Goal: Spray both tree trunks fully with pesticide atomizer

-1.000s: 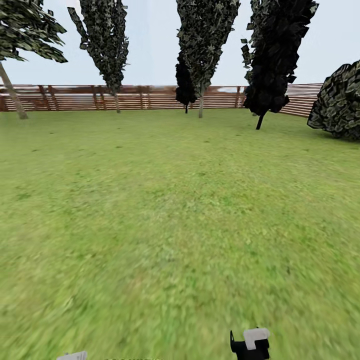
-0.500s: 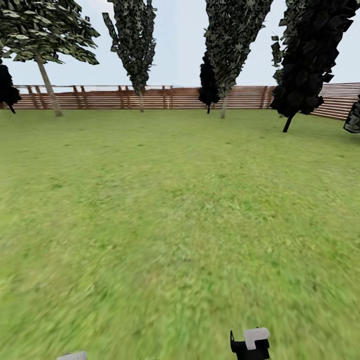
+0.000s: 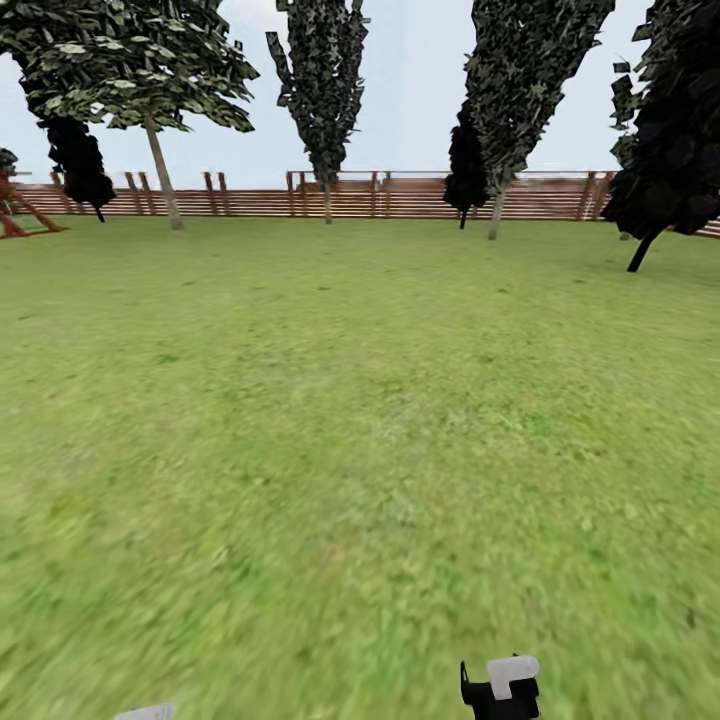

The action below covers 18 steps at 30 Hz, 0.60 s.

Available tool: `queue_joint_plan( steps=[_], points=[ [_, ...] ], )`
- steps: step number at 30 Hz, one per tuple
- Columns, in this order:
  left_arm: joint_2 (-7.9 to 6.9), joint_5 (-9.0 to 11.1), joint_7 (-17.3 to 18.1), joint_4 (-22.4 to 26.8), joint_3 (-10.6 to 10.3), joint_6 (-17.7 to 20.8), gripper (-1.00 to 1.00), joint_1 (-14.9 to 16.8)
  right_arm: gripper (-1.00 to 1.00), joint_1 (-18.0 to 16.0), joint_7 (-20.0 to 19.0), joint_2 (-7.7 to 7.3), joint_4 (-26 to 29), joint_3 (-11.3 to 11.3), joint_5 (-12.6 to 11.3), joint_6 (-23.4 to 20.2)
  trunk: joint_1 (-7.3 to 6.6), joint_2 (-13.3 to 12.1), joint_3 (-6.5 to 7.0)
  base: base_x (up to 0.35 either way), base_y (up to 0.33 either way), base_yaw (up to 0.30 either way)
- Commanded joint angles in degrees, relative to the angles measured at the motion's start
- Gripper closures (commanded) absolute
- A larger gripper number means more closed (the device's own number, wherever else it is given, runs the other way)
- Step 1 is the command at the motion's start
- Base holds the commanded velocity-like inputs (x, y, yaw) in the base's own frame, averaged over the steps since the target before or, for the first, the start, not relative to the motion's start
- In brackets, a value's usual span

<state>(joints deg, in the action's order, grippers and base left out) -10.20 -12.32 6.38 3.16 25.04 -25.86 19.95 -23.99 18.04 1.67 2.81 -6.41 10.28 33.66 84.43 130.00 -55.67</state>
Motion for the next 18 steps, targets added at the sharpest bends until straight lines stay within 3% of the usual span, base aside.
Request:
queue_joint_plan(
  steps=[1, 18],
  points=[
    [0.00, 0.0, 0.0, 0.0, 0.1, 0.0, 1.00, 0.0, -1.00, 0.0, 0.0, 0.00, 0.0, 0.0, 0.0, 0.0, 0.00, 0.0, 0.00, 0.000, 0.000, 0.280],
    [-0.07, 0.1, -0.1, 0.0, 0.1, 0.0, 1.00, 0.0, -1.00, 0.0, 0.0, 0.00, 0.0, 0.0, 0.0, 0.0, 0.00, 0.0, 0.00, 0.000, 0.000, 0.280]
  ],
)
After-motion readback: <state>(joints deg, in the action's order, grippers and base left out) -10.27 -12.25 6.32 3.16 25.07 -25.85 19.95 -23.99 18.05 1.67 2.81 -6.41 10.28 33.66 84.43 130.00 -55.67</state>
